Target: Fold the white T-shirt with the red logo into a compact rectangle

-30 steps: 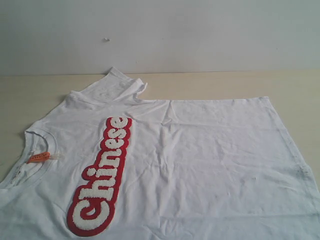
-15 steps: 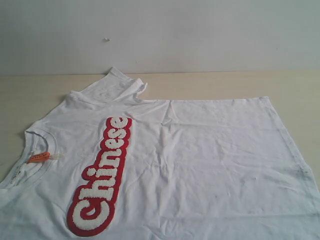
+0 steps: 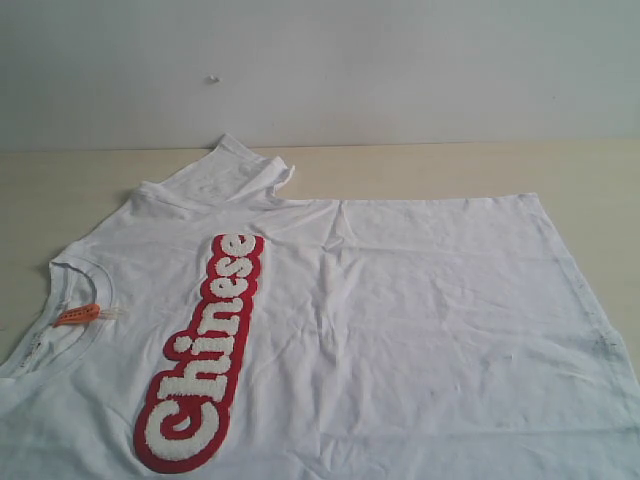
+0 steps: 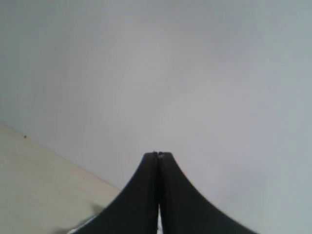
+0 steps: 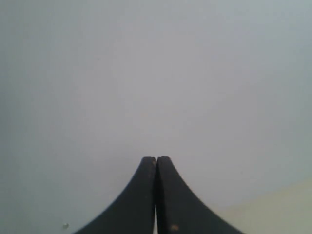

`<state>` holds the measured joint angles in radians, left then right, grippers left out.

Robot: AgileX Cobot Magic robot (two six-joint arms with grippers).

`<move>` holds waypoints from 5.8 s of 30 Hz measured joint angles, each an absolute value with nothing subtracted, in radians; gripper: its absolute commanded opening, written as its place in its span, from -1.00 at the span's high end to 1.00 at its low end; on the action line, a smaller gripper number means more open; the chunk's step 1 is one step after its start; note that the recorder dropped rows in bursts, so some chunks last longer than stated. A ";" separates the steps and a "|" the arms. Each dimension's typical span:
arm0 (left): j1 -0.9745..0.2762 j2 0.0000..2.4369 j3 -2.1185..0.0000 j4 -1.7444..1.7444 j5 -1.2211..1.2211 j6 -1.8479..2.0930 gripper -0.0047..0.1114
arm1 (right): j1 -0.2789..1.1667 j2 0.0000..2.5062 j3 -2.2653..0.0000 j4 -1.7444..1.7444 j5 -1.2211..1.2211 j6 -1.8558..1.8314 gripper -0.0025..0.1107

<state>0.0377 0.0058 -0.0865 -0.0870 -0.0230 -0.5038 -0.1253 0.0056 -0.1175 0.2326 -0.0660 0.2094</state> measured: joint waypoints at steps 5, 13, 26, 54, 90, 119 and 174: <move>0.038 0.050 -0.185 -0.085 0.010 -0.410 0.92 | -0.127 0.054 -0.229 0.233 -0.062 0.118 0.96; -0.046 0.276 -0.383 -0.085 0.012 -0.155 0.92 | -0.127 0.284 -0.409 0.233 -0.024 0.023 0.96; -0.127 0.742 -0.727 -0.084 0.082 0.042 0.92 | -0.127 0.630 -0.812 0.233 0.116 -0.160 0.96; -0.283 1.442 -1.158 -0.171 0.814 1.129 0.92 | 0.070 1.396 -1.128 0.233 0.794 -1.225 0.96; -0.284 1.479 -0.957 -0.261 0.916 1.305 -0.57 | 0.212 1.562 -1.066 0.154 1.098 -1.231 -0.90; -0.284 1.566 -0.955 -0.052 0.733 1.305 -0.57 | 0.212 1.563 -1.066 0.045 1.001 -1.204 -0.90; -0.039 1.899 -1.172 -0.144 0.806 1.556 -0.89 | -0.017 1.850 -1.064 0.046 0.815 -1.356 -0.90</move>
<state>-0.0387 1.8990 -1.1721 -0.1439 0.8056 1.5564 -0.0175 1.8501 -1.0641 0.0456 0.8151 -1.3560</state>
